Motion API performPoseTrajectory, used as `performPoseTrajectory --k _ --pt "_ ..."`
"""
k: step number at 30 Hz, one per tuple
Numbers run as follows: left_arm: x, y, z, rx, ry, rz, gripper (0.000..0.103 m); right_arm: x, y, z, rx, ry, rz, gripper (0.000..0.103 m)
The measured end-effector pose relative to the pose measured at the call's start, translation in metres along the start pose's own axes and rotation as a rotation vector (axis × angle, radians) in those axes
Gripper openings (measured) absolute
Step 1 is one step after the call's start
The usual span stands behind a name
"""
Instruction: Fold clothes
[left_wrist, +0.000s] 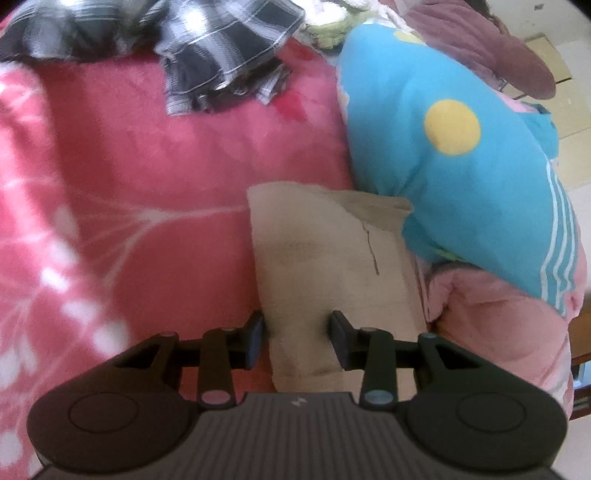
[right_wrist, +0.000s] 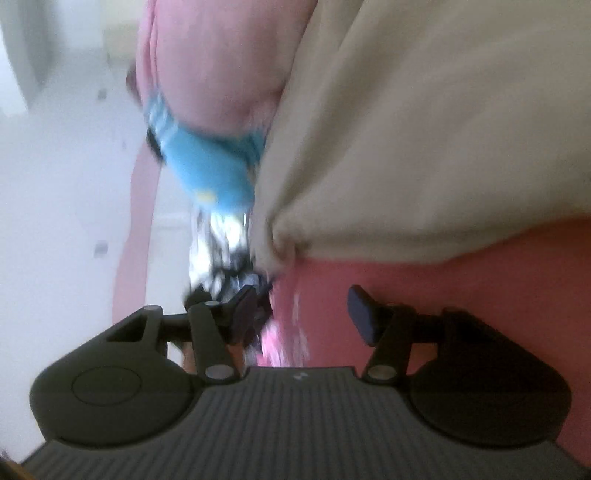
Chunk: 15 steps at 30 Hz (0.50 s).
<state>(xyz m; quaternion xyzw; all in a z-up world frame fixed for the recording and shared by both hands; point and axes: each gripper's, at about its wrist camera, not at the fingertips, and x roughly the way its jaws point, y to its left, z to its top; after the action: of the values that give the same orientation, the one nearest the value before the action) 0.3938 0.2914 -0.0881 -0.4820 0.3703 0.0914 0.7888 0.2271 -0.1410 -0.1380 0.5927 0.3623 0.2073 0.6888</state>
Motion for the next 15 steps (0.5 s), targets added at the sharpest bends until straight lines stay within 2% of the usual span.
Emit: performPoseTrajectory --k 2,4,8,12,15 --pt "0.008 0.002 0.002 -0.002 -0.001 -0.011 0.043 -0.008 0.002 0.006 0.002 -0.103 -0.013 0.061" --pt "0.016 0.004 0.005 -0.017 -0.001 -0.029 0.044 -0.009 -0.004 0.014 0.062 -0.155 0.002 0.062" --pt "0.027 0.005 0.010 -0.016 -0.007 -0.048 0.044 -0.001 -0.011 0.017 0.116 -0.186 0.005 0.064" --pt "0.029 -0.003 0.008 0.020 -0.033 -0.017 0.043 0.010 -0.011 0.017 0.136 -0.204 0.012 0.065" --pt "0.028 -0.010 0.004 0.059 -0.059 0.018 0.028 0.016 -0.014 0.017 0.172 -0.223 0.029 0.065"
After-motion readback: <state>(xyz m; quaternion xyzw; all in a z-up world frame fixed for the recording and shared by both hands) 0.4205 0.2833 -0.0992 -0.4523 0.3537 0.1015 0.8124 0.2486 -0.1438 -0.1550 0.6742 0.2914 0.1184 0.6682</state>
